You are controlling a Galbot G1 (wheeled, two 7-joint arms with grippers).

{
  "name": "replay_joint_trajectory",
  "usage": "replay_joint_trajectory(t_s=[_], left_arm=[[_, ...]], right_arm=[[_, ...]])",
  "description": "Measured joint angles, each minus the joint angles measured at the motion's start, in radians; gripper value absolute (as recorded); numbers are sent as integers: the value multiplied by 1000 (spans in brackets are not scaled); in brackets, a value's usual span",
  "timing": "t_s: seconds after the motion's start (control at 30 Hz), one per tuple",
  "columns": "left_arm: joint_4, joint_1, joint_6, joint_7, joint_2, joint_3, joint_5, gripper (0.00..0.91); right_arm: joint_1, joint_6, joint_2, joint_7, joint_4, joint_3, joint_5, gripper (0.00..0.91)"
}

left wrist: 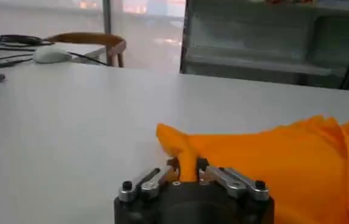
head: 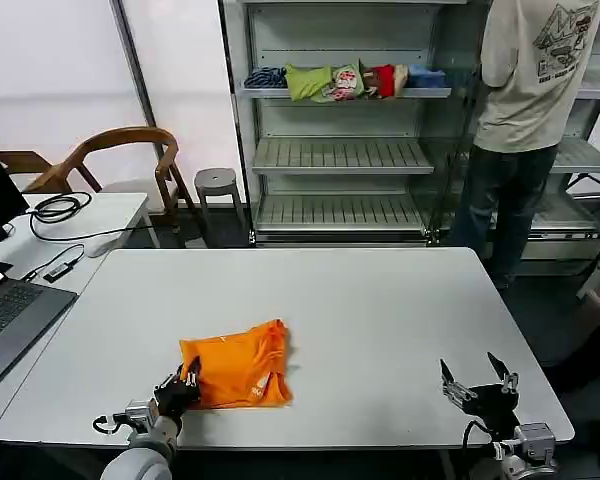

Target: Fold and organize the clothes.

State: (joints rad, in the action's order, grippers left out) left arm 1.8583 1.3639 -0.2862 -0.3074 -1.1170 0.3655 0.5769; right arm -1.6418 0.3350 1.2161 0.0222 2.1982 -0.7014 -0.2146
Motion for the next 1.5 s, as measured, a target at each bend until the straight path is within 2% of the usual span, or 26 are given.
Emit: replay_joint_trajectory(t_s=[0.3, 0.5, 0.73, 1.0, 1.13, 1.23, 1.33, 1.5], left_arm=[[39, -1, -31, 7, 14, 25, 24, 20], [109, 0, -101, 19, 52, 103, 70, 20], [150, 32, -191, 47, 132, 257, 109, 20], [128, 103, -244, 76, 266, 473, 118, 30], [147, 118, -259, 55, 308, 537, 102, 20], [194, 129, -266, 14, 304, 536, 74, 20], [257, 130, -270, -32, 262, 484, 18, 20], [322, 121, -268, -90, 146, 283, -92, 20]], right_arm=[[10, 1, -2, 0, 0, 6, 1, 907], [23, 3, -7, 0, -4, 17, -1, 907], [45, 3, -13, 0, -17, 38, -5, 907], [71, 1, -11, 0, -19, 58, -8, 907], [69, 0, -11, 0, -22, 57, -9, 907], [63, 0, -13, 0, -22, 53, -6, 907], [52, 1, -18, 0, -19, 45, -3, 907], [32, 2, -28, 0, -14, 26, -3, 907]])
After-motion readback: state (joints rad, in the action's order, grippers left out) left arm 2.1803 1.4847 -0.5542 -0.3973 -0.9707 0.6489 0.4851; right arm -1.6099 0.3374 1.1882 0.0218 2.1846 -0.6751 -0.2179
